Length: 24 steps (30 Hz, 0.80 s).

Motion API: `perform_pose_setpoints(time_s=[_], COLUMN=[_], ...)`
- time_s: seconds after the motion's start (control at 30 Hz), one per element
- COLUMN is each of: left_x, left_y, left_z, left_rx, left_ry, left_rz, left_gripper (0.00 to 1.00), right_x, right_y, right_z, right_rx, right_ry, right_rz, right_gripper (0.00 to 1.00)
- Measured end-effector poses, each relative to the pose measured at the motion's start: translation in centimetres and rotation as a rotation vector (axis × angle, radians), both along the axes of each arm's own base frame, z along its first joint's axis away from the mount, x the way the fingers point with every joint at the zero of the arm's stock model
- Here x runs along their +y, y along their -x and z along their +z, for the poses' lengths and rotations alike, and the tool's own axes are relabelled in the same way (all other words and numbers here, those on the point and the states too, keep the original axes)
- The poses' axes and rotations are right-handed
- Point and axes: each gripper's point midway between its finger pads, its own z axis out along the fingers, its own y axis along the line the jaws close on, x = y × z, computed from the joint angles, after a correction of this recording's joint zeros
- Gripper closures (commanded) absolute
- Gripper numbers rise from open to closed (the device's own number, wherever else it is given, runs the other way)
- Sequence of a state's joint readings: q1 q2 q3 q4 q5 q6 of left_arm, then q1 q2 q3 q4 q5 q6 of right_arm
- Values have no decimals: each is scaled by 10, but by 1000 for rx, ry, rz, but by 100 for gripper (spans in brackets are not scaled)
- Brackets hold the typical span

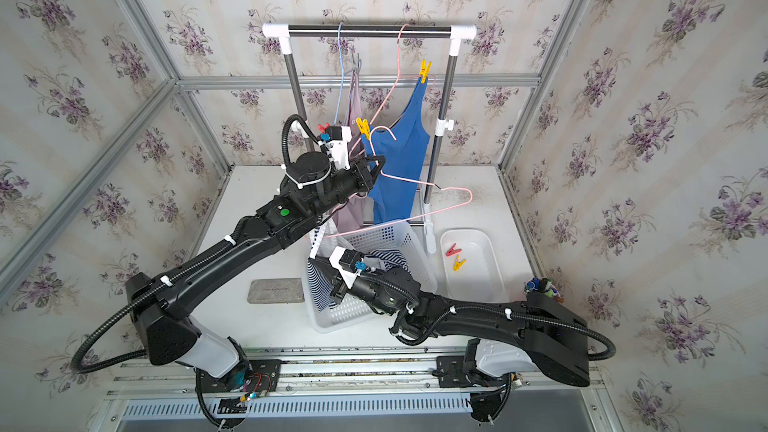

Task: Remove the clothespins securing tank tops to the hanger
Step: Remove the tank top from the hanger.

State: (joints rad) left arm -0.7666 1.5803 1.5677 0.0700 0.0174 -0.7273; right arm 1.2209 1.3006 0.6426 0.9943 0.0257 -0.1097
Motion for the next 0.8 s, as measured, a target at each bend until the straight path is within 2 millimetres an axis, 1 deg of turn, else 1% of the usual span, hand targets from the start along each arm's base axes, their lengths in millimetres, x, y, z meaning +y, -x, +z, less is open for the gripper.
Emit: perform_pose_setpoints(time_s=[0.1, 0.17, 0.33, 0.43, 0.6, 0.73, 0.8], left_x=[-10, -14, -13, -12, -10, -10, -11], left_y=[3, 8, 13, 20, 31, 32, 33], left_z=[-3, -1, 11, 18, 21, 19, 22], left_rx=[24, 29, 12, -4, -7, 16, 19], left_ry=[28, 45, 83, 94, 117, 148, 166], left_rz=[-73, -125, -182, -217, -258, -267, -273], left_gripper=[100, 100, 100, 100, 100, 100, 100], right_x=[6, 8, 8, 2, -4, 0, 6], right_y=[-2, -4, -4, -5, -9, -13, -15], right_z=[-7, -9, 1, 0, 5, 12, 15], right_rx=[-7, -20, -44, -54, -64, -79, -89], right_ry=[6, 4, -30, -35, -51, -62, -64], right_rz=[-2, -4, -10, -27, -62, -71, -67], right_gripper=[100, 100, 100, 100, 100, 100, 100])
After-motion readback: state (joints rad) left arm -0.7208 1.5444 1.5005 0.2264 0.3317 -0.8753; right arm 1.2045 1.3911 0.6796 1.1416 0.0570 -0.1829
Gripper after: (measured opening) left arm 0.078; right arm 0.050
